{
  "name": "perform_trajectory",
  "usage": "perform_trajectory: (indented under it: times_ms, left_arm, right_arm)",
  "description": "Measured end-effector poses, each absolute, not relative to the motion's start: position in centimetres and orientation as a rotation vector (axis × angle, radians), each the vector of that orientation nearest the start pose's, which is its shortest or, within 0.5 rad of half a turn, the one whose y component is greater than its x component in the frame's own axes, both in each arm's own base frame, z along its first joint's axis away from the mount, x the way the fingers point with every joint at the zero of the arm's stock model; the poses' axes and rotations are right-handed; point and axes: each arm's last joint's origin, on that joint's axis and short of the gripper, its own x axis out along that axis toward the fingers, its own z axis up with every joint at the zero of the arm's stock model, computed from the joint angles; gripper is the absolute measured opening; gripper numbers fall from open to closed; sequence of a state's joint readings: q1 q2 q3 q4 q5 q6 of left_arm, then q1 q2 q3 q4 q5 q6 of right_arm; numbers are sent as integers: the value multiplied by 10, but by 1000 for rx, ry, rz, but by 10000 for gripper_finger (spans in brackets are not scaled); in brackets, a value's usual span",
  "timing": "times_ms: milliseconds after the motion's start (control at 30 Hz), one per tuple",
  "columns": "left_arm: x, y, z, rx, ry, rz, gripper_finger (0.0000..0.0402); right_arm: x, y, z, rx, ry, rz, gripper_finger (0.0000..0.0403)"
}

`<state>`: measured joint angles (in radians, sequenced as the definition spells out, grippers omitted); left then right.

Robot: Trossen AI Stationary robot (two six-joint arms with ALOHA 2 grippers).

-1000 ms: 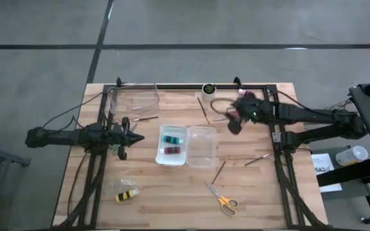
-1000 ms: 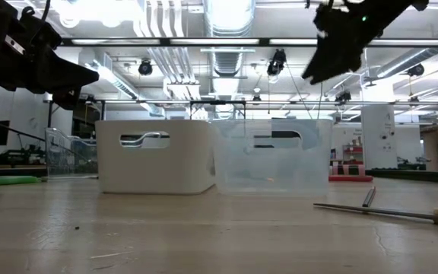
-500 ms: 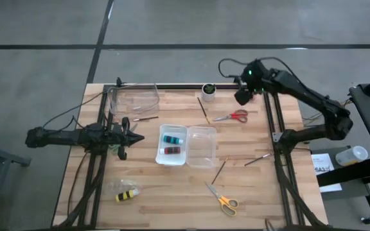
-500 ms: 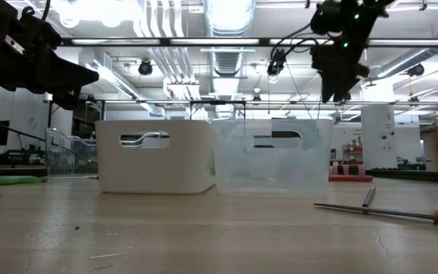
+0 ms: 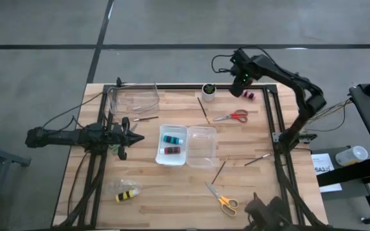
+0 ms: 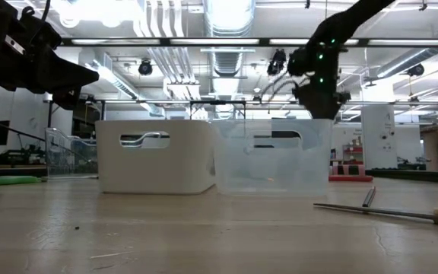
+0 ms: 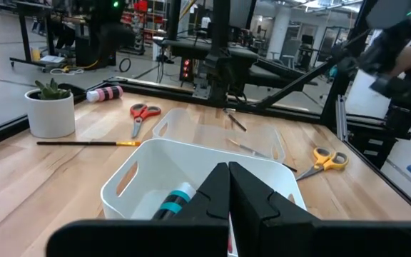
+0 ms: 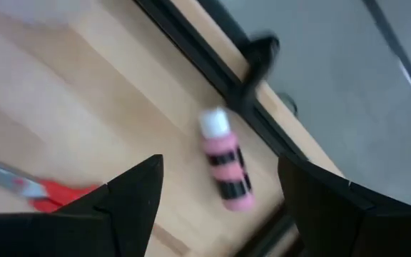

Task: Pick & Place Paint Supplies
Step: Put the pink paint bottle into the white bin

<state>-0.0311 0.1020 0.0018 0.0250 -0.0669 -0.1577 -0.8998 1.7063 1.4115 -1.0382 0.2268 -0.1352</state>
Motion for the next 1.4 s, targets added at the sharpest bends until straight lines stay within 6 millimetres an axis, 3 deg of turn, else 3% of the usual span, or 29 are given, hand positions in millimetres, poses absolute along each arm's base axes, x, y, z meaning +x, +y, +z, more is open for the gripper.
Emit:
perform_trajectory:
  times_ms: [200,533,1400]
  left_arm:
    - [104,-1,158,-154,72,42,1]
    - [104,-1,158,-154,72,42,1]
    - [104,-1,158,-154,72,41,1]
  right_arm:
    - [194,-286,238,384,1472,-834,274]
    - [174,-307,208,463,1590,-802,274]
    - [175,-322,145,577,1709,-671,274]
